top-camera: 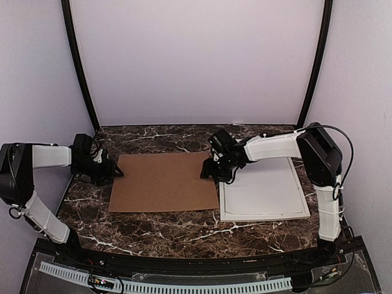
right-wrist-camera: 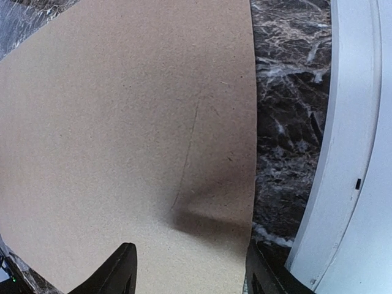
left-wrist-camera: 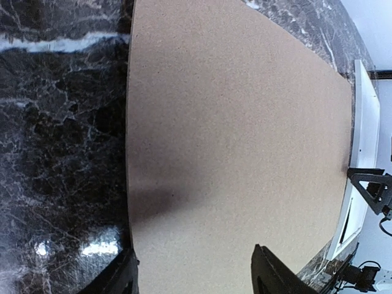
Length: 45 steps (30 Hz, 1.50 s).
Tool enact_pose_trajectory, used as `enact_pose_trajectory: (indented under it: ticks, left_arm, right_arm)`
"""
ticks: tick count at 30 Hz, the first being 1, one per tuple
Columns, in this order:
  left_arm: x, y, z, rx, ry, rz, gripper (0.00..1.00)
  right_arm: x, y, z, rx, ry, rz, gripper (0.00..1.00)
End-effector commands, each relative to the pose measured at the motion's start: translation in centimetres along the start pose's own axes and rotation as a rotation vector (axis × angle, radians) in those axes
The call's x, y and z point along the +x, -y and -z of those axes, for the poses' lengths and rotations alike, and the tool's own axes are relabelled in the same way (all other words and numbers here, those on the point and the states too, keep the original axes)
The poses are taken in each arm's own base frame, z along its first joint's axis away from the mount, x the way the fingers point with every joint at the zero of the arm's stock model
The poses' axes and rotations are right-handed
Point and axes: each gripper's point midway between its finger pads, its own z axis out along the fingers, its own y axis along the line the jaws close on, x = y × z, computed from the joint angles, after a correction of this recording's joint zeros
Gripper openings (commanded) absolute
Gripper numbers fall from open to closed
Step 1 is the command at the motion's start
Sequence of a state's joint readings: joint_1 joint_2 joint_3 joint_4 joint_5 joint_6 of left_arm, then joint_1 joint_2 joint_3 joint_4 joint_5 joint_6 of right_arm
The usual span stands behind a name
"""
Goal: Put the photo into the frame
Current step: Pick up the backboard from the center of the board.
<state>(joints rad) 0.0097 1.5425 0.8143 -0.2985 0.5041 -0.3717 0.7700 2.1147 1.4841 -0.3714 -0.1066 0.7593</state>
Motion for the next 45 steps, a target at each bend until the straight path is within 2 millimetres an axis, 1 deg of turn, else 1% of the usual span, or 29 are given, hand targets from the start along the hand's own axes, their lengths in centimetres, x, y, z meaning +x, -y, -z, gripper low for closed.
enact_pose_trajectory:
  ticks: [1,9,16,22,25,31,33,38,42,45]
  left_arm:
    - [0.4,8.9,3.3,0.356,-0.043,-0.082,0.64]
    - [-0.1,10.8,5.5,0.400,-0.008,-0.109,0.64]
    - [-0.5,12.6,7.6,0.445,0.025,-0.149,0.64]
    - [-0.9,14.5,9.8,0.499,0.063,-0.195,0.63]
    - [-1.0,15.6,11.1,0.543,0.078,-0.208,0.63]
    - [-1.6,18.5,14.5,0.623,0.145,-0.249,0.61]
    - [-1.7,19.3,15.2,0.642,0.160,-0.260,0.61]
    - [-1.7,21.6,16.1,0.682,0.165,-0.282,0.61]
    - [-2.1,23.3,16.9,0.695,0.187,-0.305,0.60]
    - [-2.7,24.8,17.6,0.710,0.205,-0.329,0.60]
  right_arm:
    - [4.8,-1.7,-2.4,-0.105,-0.149,-0.009,0.60]
    - [5.2,-1.4,-2.8,-0.105,-0.157,-0.009,0.60]
    - [5.1,-1.9,-3.2,-0.127,-0.163,0.002,0.60]
    - [5.0,-2.4,-3.8,-0.198,-0.174,0.016,0.60]
    - [5.0,-3.1,-4.1,-0.248,-0.184,0.028,0.60]
    - [5.1,-4.6,-4.6,-0.358,-0.198,0.045,0.60]
    - [5.0,-5.5,-4.4,-0.407,-0.193,0.053,0.60]
    - [5.3,-7.6,-3.8,-0.499,-0.199,0.084,0.61]
    - [5.7,-8.8,-3.3,-0.547,-0.205,0.099,0.61]
    - [6.2,-10.1,-2.8,-0.595,-0.210,0.117,0.60]
